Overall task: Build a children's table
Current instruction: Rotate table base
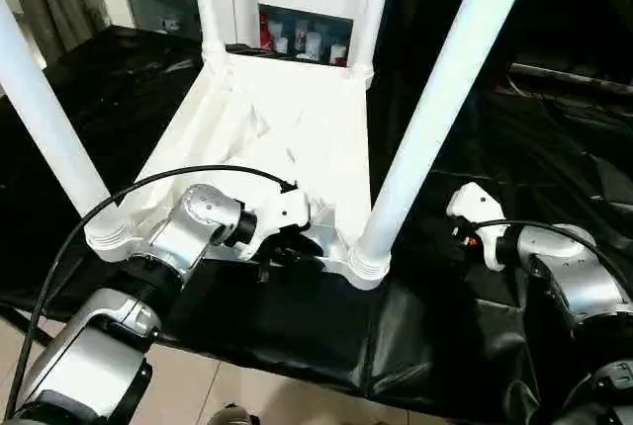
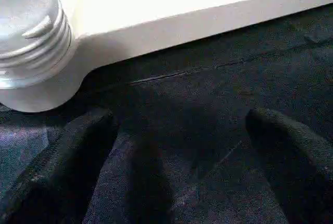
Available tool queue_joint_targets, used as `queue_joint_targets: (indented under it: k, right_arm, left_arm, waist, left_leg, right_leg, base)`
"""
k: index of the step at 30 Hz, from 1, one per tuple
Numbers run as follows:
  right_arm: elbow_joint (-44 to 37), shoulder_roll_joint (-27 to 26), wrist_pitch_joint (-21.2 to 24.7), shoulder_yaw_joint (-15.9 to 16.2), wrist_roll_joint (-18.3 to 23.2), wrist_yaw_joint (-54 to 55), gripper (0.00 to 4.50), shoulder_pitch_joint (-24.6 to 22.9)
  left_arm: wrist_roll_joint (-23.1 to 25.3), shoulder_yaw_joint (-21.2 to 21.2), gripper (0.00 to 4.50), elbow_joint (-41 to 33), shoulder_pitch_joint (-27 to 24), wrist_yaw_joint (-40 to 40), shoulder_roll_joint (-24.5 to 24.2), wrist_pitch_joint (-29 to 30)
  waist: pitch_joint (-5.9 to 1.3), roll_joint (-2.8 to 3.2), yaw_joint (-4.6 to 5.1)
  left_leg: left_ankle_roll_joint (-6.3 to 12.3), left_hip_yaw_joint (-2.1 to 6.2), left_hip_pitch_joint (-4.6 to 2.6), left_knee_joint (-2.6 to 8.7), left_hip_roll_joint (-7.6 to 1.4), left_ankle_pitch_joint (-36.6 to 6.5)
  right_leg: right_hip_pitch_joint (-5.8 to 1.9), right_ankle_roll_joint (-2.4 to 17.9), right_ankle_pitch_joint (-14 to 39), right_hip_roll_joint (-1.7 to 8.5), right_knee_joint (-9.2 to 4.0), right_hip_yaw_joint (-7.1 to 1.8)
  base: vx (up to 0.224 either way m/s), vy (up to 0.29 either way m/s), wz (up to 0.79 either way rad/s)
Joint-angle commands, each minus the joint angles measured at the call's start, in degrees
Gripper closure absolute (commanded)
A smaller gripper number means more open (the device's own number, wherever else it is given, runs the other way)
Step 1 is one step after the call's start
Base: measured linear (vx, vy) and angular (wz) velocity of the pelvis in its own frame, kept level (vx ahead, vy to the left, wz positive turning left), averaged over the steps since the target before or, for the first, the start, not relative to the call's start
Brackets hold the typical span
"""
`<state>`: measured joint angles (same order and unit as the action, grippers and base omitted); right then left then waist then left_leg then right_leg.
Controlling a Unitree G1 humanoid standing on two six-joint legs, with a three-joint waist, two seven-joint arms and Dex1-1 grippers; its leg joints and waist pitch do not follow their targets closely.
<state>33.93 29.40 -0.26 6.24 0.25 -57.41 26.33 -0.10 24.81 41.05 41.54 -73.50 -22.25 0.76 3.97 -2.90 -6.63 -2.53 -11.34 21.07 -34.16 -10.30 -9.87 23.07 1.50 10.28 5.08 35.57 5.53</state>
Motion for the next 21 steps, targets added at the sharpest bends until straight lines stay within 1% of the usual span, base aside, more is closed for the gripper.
queue_joint_targets:
  k: [1,2,4,7,8,10,11,12,13,14,15,16,18,19,20,21]
  right_arm:
    - [-0.9,1.2,0.3,0.3,0.0,0.0,0.02,-0.7]
    - [-1.0,1.2,0.2,0.3,-0.1,0.1,0.02,-0.7]
    - [-1.0,1.1,0.2,0.3,-0.1,0.2,0.02,-0.7]
    - [-0.9,1.0,0.1,0.2,-0.2,0.4,0.02,-0.6]
    - [-0.8,0.7,0.0,-0.1,0.0,0.8,0.02,-0.4]
    - [-0.8,0.1,0.4,-0.9,1.0,1.0,0.02,-0.3]
    - [-1.3,-0.7,1.7,-2.0,2.4,1.6,0.02,-0.3]
    - [-1.4,-0.8,2.0,-2.3,2.7,1.8,0.02,-0.3]
    - [-1.5,-0.9,2.2,-2.4,2.7,2.2,0.02,-0.4]
    - [-1.3,-1.0,2.0,-2.4,2.5,2.6,0.02,-0.4]
    - [-1.3,-1.0,2.0,-2.4,2.5,2.6,0.02,-0.4]
    - [-1.0,-1.0,1.8,-2.3,2.2,2.9,0.02,-0.5]
    - [-0.4,-0.8,1.2,-2.1,1.9,3.1,0.02,-0.7]
    - [-0.3,-0.8,1.0,-2.1,1.8,3.1,0.02,-0.7]
    - [-0.2,-0.6,0.9,-1.9,1.7,3.2,0.02,-0.6]
    - [-0.2,-0.6,0.9,-1.9,1.7,3.2,0.02,-0.6]
  left_arm:
    - [1.4,0.6,3.94,0.8,0.7,-0.3,-0.1,-0.3]
    - [1.9,0.8,3.94,1.1,0.7,-0.7,-0.2,-0.4]
    - [2.3,0.9,4.2,1.3,0.6,-0.9,-0.3,-0.5]
    - [2.8,1.1,4.3,1.1,0.2,-0.8,-0.5,-0.4]
    - [3.2,1.2,4.4,0.9,-0.2,-0.2,-0.7,0.4]
    - [3.7,1.1,4.4,0.5,-0.9,1.5,-0.7,2.2]
    - [3.4,-0.1,4.4,-0.2,-1.9,5.1,0.1,4.8]
    - [2.9,-0.9,4.4,-0.5,-2.3,6.4,0.7,6.4]
    - [2.5,-1.9,4.4,-1.0,-2.6,8.3,1.3,8.5]
    - [2.4,-2.8,4.4,-1.3,-2.9,10.7,2.0,9.9]
    - [2.4,-2.8,4.4,-1.3,-2.9,10.7,2.0,9.9]
    - [2.5,-3.8,4.4,-1.5,-3.0,13.0,2.7,11.4]
    - [2.7,-5.5,4.4,-3.1,-3.9,16.8,3.7,14.7]
    - [2.6,-6.0,4.4,-3.8,-4.2,17.9,4.0,15.5]
    - [2.5,-6.4,4.4,-4.8,-4.6,18.9,4.3,16.1]
    - [2.5,-6.4,4.4,-4.8,-4.6,18.9,4.3,16.1]
  waist:
    - [-4.2,0.46,-0.36]
    - [-4.18,0.42,-0.34]
    - [-4.15,0.51,-0.34]
    - [-4.15,0.49,-0.33]
    - [-4.23,0.57,-0.3]
    - [-4.2,0.57,-0.21]
    - [-4.17,0.51,-0.14]
    - [-4.11,0.44,-0.08]
    - [-4.08,0.44,-0.07]
    - [-4.05,0.1,0.04]
    - [-4.02,0.19,0.05]
    - [-4.0,-0.01,0.26]
    - [-3.98,-0.07,0.65]
    - [-3.99,-0.13,0.79]
    - [-3.99,-0.23,1.17]
    - [-4.03,-0.22,1.24]
  left_leg:
    - [0.79,1.79,-0.8,4.08,-3.47,-15.7]
    - [0.89,1.8,-0.8,4.1,-3.47,-15.6]
    - [0.91,1.82,-0.81,4.1,-3.47,-15.7]
    - [1.0,1.81,-0.79,4.1,-3.46,-15.7]
    - [0.96,1.85,-0.79,4.12,-3.5,-15.3]
    - [0.98,1.8,-0.83,4.12,-3.49,-15.6]
    - [1.01,1.85,-0.84,4.13,-3.58,-15.8]
    - [1.15,1.8,-0.83,4.1,-3.55,-16.0]
    - [1.18,1.84,-0.84,4.07,-3.49,-16.4]
    - [1.2,1.85,-0.68,4.04,-3.33,-16.2]
    - [1.2,1.89,-0.66,4.04,-3.32,-16.2]
    - [1.25,1.94,-0.58,4.03,-3.25,-16.1]
    - [1.47,2.02,-0.29,4.03,-3.12,-15.6]
    - [1.5,2.05,-0.21,3.99,-3.09,-15.5]
    - [1.87,2.14,0.14,3.93,-2.93,-14.9]
    - [2.0,2.14,0.1,3.91,-2.91,-14.6]
  right_leg:
    - [-3.13,12.0,15.1,4.72,-4.95,-3.48]
    - [-3.13,11.9,15.3,4.7,-4.96,-3.47]
    - [-3.1,11.7,16.1,4.74,-5.04,-3.45]
    - [-3.07,11.4,16.6,4.77,-5.13,-3.47]
    - [-3.09,11.4,16.1,4.76,-5.02,-3.47]
    - [-3.02,11.7,15.8,4.69,-5.0,-3.46]
    - [-3.09,12.0,16.0,4.82,-4.92,-3.47]
    - [-3.04,12.1,16.4,4.8,-5.04,-3.47]
    - [-3.0,11.8,17.9,4.85,-5.26,-3.38]
    - [-3.1,11.1,19.4,4.82,-5.43,-3.32]
    - [-3.11,10.7,20.0,4.87,-5.44,-3.31]
    - [-3.14,10.0,21.4,4.82,-5.62,-3.24]
    - [-3.25,9.1,22.6,4.76,-5.7,-3.13]
    - [-3.3,8.8,23.1,4.78,-5.73,-3.06]
    - [-3.44,7.7,24.9,4.76,-5.94,-2.88]
    - [-3.41,7.4,25.2,4.76,-6.01,-2.88]
  base:
    - [0.0,0.0,0.0]
    - [0.0,0.0,0.0]
    - [0.0,0.0,0.0]
    - [0.0,0.0,0.0]
    - [0.0,0.0,0.0]
    - [0.0,0.0,0.0]
    - [0.0,0.0,0.0]
    - [0.0,0.0,0.0]
    - [0.0,0.0,0.0]
    - [0.0,0.0,0.0]
    - [0.0,0.0,0.0]
    - [0.0,0.0,0.0]
    - [0.0,0.0,0.0]
    - [0.0,0.0,0.0]
    - [0.0,0.0,0.0]
    - [0.0,0.0,0.0]
